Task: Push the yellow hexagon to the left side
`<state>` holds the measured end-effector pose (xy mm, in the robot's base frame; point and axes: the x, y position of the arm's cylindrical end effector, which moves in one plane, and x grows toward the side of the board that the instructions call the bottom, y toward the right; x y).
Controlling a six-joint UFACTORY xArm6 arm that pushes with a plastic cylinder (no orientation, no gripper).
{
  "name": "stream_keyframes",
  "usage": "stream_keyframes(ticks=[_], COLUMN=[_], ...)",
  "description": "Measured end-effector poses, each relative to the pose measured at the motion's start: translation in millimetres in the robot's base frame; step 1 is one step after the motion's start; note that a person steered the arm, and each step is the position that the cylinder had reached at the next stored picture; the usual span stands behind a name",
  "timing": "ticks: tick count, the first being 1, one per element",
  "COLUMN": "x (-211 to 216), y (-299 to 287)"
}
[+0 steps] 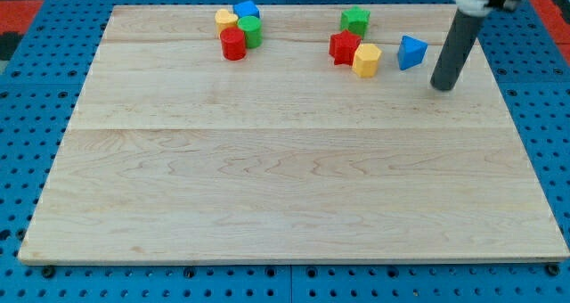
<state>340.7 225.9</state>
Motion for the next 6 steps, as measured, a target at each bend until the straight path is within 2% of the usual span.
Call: stream_keyframes(ticks=[1,2,3,6], x=[-67.4,-88.3,-95.3,-63.5], y=[22.0,20.4,17.8,4.8])
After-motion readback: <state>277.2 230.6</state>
